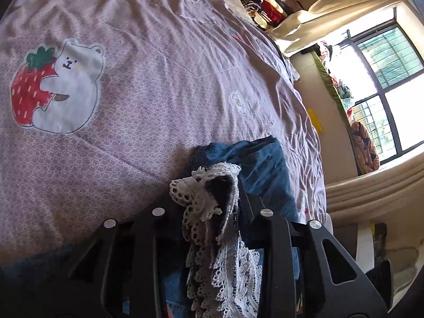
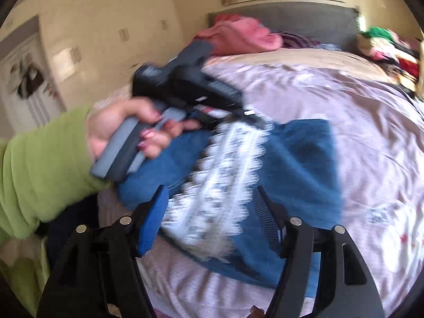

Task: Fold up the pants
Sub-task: 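Fold the lace hem over the pants with the left gripper and release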

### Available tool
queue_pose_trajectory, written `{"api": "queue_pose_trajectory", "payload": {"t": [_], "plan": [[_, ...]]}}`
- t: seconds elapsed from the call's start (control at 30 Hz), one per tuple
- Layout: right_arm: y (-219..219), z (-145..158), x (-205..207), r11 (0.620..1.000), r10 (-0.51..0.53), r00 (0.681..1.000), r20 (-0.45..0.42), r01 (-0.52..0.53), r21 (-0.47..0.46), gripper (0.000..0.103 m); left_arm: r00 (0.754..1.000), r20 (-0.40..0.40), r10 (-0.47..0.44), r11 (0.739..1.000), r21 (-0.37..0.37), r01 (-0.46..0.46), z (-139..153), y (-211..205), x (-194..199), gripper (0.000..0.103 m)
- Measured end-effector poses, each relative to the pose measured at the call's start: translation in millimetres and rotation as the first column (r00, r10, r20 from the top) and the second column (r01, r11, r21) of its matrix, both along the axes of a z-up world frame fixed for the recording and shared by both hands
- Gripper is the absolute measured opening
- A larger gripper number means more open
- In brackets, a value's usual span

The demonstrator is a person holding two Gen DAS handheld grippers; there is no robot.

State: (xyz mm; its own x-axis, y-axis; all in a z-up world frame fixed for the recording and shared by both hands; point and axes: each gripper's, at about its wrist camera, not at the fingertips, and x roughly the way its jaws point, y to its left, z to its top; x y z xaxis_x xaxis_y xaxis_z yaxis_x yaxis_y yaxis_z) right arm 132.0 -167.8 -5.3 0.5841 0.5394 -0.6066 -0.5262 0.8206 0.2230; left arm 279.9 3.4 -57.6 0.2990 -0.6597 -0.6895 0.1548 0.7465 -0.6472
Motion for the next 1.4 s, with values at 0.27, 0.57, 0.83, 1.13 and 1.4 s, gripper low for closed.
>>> {"api": "queue_pose_trajectory", "payload": {"t": [0.27,0.57,0.83,1.13,1.4], "plan": [[-41.7,-15.0,30.4,0.981,-0.19,0.977,-0.094,0.186,-0.049,0.067,1.0,0.018,0.011,0.994,0.106,-0.013,-5.4,1.8,0.0,0.024],[-58.4,-12.6,85.8,0.99,-0.138,0.976,-0.169,0.137,-0.015,0.067,0.979,0.187,0.079,0.989,0.107,-0.1,42.3,21.7,-45.9,0.067],[-71.5,-21.1,153.2,0.989,-0.059,0.935,-0.349,0.103,0.108,0.074,0.958,0.283,-0.042,0.978,0.21,-0.019,56.1,-28.4,-140.2,0.065],[-52.1,-36.8,181.0,0.995,0.018,0.911,-0.411,0.024,0.096,0.036,0.931,0.316,-0.181,0.939,0.337,0.069,30.1,-107.2,-157.1,0.038],[-28.0,-18.7,178.6,0.999,0.025,0.961,-0.277,-0.036,-0.038,0.01,0.949,0.237,-0.208,0.913,0.396,0.1,0.4,-111.7,-157.3,0.034]]}}
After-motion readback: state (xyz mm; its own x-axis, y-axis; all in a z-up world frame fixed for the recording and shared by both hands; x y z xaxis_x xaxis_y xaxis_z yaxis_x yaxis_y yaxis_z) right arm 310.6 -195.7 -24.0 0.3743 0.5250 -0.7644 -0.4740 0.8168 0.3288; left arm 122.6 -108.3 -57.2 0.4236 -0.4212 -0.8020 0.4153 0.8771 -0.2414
